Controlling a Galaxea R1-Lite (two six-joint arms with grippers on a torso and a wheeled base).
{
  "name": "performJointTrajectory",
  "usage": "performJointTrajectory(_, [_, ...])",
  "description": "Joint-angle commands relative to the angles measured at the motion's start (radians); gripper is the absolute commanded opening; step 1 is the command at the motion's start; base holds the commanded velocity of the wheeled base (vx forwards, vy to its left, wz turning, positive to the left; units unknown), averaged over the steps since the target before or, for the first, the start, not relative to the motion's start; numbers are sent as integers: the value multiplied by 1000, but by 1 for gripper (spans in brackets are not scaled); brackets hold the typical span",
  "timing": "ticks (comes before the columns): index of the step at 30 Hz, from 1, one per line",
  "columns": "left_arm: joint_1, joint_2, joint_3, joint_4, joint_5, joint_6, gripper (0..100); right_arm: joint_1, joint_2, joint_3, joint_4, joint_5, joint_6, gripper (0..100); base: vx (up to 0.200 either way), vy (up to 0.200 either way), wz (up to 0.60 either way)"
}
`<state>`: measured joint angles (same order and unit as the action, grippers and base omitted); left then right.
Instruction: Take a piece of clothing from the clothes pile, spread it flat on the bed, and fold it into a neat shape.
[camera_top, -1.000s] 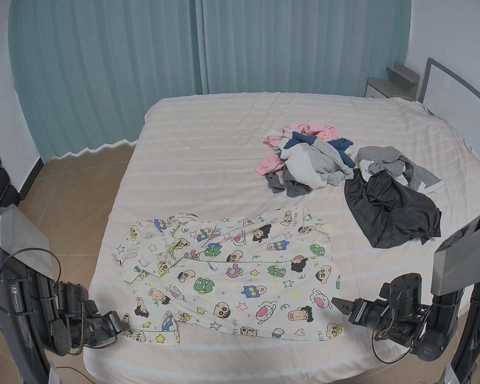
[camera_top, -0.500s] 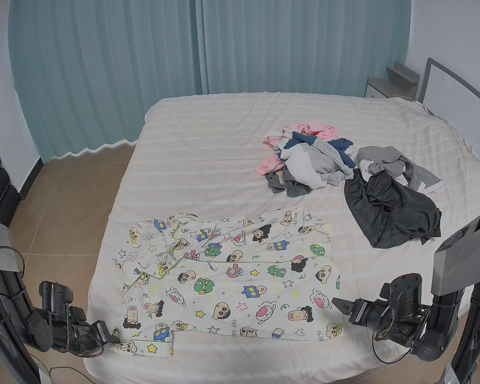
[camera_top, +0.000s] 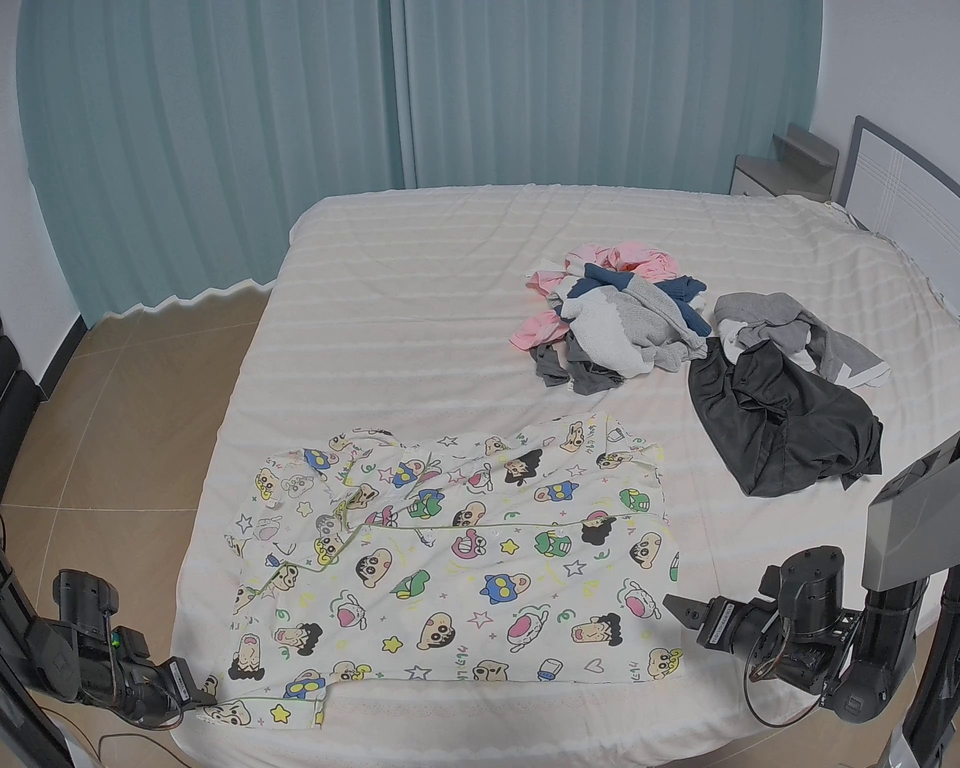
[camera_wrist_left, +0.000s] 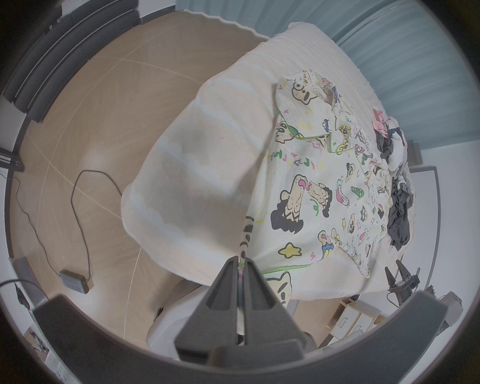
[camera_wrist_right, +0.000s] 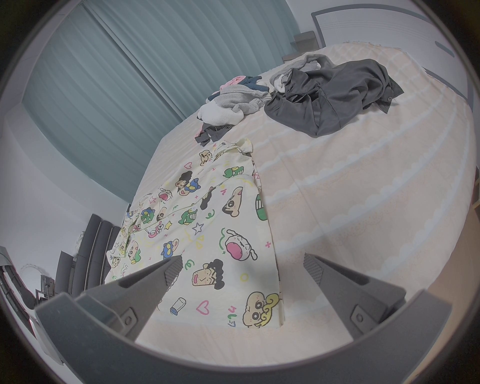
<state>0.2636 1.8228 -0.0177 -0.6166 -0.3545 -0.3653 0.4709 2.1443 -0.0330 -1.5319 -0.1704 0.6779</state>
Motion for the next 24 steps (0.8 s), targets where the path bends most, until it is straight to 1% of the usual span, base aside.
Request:
performJointTrajectory(1, [22, -40, 16, 32, 0, 2, 0, 0, 2, 1, -1, 0, 0, 100, 0, 0, 0])
performJointTrajectory(10, [25, -115, 16, 159, 0, 3, 0, 0, 0, 8, -1, -1, -1, 100, 0, 0, 0])
performJointTrajectory(15, [26, -158, 16, 222, 0, 26, 0, -1, 0, 13, -1, -1, -1, 100, 0, 0, 0])
performJointTrajectory(19, [28, -168, 16, 221, 0, 28, 0, 0, 23, 27, 1, 11, 0, 100, 0, 0, 0])
performJointTrajectory(24, [28, -166, 16, 219, -12, 28, 0, 0, 129, 25, -1, 15, -8, 100, 0, 0, 0])
